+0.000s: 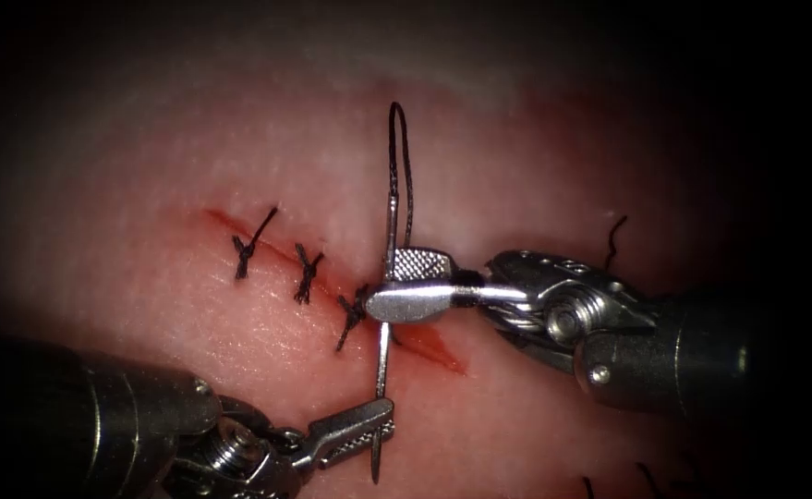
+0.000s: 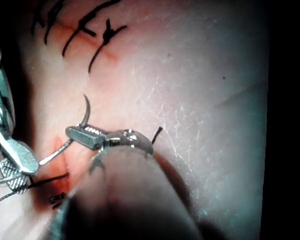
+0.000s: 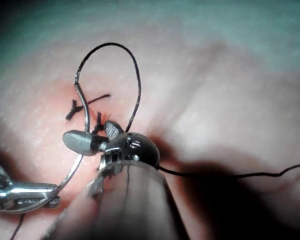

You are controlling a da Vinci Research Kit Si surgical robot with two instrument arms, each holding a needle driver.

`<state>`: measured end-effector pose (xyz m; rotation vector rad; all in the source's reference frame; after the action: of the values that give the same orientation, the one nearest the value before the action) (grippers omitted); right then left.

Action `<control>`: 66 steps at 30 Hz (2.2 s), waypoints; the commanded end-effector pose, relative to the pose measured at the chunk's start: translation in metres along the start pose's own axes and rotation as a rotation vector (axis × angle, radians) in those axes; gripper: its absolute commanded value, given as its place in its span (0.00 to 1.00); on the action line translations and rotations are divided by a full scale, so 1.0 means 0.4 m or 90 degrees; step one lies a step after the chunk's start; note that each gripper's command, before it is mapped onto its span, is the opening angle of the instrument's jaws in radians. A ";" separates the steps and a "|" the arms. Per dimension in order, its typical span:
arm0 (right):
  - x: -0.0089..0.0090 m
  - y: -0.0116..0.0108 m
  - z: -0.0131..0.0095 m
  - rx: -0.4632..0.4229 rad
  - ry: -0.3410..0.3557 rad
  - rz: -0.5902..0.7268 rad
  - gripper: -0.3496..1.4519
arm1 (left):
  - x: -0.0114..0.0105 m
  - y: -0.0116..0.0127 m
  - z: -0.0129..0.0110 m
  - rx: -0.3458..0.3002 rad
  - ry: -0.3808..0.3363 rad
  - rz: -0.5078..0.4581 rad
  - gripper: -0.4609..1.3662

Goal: Wound Closure
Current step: Hand over the needle from the left to the right gripper

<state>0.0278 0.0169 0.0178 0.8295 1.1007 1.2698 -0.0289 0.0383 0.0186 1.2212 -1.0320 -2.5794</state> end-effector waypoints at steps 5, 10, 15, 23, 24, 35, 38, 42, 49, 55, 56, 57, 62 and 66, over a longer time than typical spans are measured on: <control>0.0004 -0.0004 0.0008 0.005 -0.004 0.000 0.57 | 0.0001 0.0003 0.0006 -0.006 0.001 -0.001 0.06; 0.0005 -0.0007 0.0018 0.003 -0.004 0.000 0.56 | 0.0004 0.0005 0.0009 -0.006 0.002 -0.001 0.06; 0.0007 -0.0006 0.0022 0.003 -0.002 0.005 0.40 | 0.0007 0.0006 0.0012 -0.006 0.003 -0.001 0.06; 0.0037 -0.0002 0.0021 0.002 -0.006 0.036 0.00 | 0.0015 0.0008 0.0020 -0.005 0.003 -0.002 0.06; 0.0040 -0.0003 0.0020 -0.001 -0.006 0.037 0.00 | 0.0016 0.0007 0.0023 -0.005 0.003 -0.002 0.06; 0.0049 0.0005 -0.0008 -0.012 -0.007 0.037 0.00 | 0.0011 -0.0004 0.0038 -0.008 0.000 -0.073 0.78; 0.0049 0.0006 -0.0010 -0.016 -0.006 0.037 0.00 | 0.0010 -0.0004 0.0039 -0.008 -0.001 -0.099 0.83; 0.0051 0.0007 -0.0010 -0.013 -0.001 0.038 0.00 | 0.0010 -0.0005 0.0038 -0.018 -0.005 -0.148 0.78; 0.0054 0.0012 -0.0027 -0.012 0.016 0.030 0.00 | 0.0008 -0.0013 0.0043 -0.084 -0.026 -0.244 0.71; 0.0059 0.0018 -0.0055 -0.010 0.031 0.001 0.00 | 0.0005 -0.0025 0.0049 -0.148 -0.052 -0.315 0.52; 0.0060 0.0019 -0.0062 -0.007 0.034 -0.011 0.00 | 0.0003 -0.0030 0.0051 -0.169 -0.062 -0.339 0.49; 0.0060 0.0018 -0.0066 -0.006 0.035 -0.022 0.00 | 0.0002 -0.0033 0.0052 -0.181 -0.069 -0.353 0.47; 0.0065 0.0010 -0.0083 0.003 0.044 -0.061 0.00 | 0.0000 -0.0042 0.0056 -0.242 -0.108 -0.427 0.40; 0.0065 0.0004 -0.0088 0.006 0.048 -0.068 0.00 | -0.0001 -0.0046 0.0058 -0.262 -0.127 -0.469 0.36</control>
<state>0.0243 0.0191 0.0163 0.7247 1.1989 1.2114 -0.0302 0.0412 0.0185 1.4368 0.0070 -3.2690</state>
